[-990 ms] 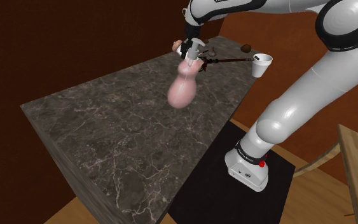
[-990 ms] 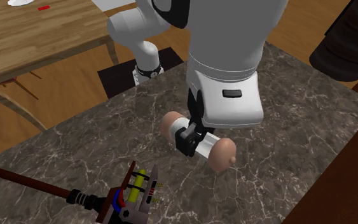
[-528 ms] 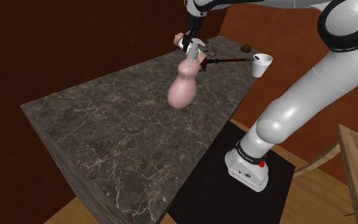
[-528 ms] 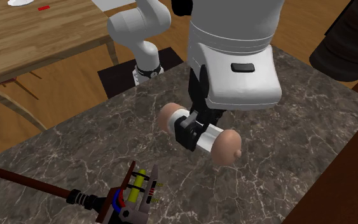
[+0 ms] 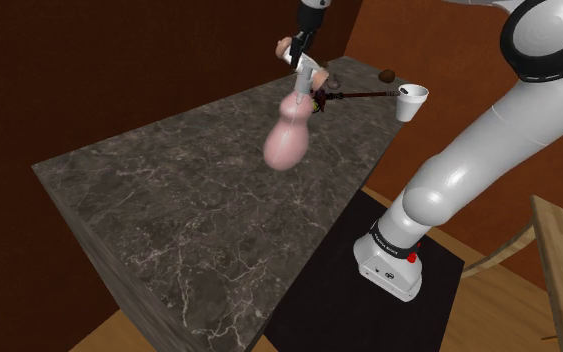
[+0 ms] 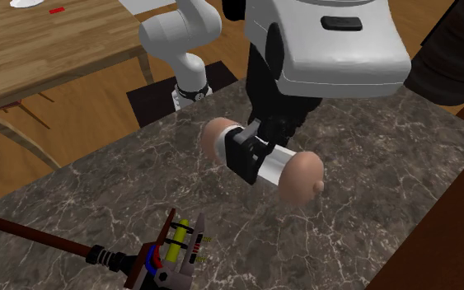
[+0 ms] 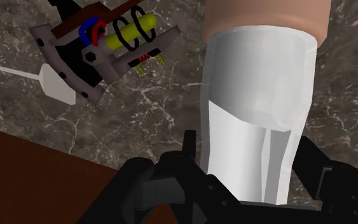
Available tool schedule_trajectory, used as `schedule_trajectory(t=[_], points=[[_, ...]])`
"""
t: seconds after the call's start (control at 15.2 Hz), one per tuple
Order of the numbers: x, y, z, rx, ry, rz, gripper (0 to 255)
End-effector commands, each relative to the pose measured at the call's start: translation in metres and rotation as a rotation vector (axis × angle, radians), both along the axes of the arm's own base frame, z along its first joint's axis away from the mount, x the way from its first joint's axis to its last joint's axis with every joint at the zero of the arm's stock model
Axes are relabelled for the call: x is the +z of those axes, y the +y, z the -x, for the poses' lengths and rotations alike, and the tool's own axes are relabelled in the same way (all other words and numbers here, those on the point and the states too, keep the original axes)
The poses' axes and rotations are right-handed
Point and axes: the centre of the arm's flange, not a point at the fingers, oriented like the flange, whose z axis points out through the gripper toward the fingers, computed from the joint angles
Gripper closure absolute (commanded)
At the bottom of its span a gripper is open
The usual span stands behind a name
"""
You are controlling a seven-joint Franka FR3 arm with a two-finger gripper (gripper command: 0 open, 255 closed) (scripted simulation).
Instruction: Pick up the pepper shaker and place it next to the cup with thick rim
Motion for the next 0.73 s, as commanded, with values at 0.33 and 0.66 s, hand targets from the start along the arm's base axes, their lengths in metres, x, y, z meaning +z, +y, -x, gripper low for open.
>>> schedule_trajectory(t=[0.33,0.66], points=[[0.037,0.001,0.000,0.000,0.000,0.000,255],[0.045,-0.034,0.019,0.000,0.000,0.000,255]])
